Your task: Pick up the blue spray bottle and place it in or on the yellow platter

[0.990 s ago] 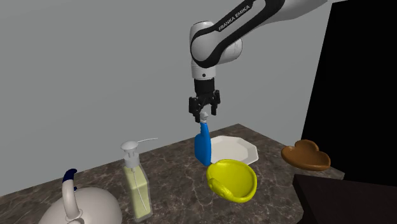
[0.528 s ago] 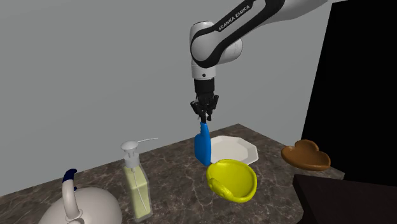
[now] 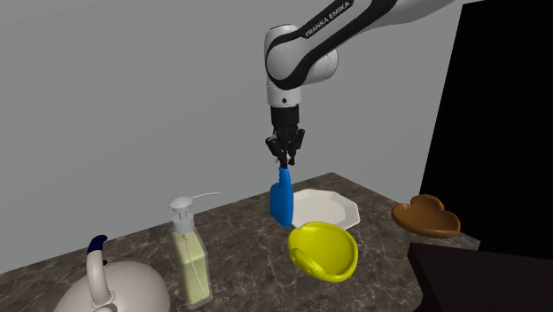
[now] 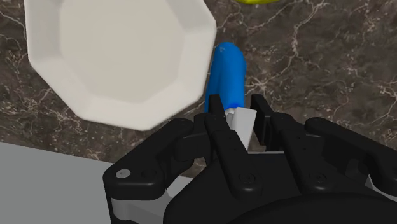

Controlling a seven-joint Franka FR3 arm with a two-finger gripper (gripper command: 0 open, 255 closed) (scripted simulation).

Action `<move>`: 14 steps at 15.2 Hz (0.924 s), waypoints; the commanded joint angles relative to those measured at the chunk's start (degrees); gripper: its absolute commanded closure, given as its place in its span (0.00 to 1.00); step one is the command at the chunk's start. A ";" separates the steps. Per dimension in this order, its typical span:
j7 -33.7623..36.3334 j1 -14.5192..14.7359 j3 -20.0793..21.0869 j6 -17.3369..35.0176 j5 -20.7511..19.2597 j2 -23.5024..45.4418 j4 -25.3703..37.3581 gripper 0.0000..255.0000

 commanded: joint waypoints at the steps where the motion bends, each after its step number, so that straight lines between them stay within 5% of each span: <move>1: 0.12 0.10 -0.07 -1.31 -0.16 -0.66 0.67 1.00; 14: 0.23 0.21 -0.48 -9.94 -0.89 -3.69 6.34 1.00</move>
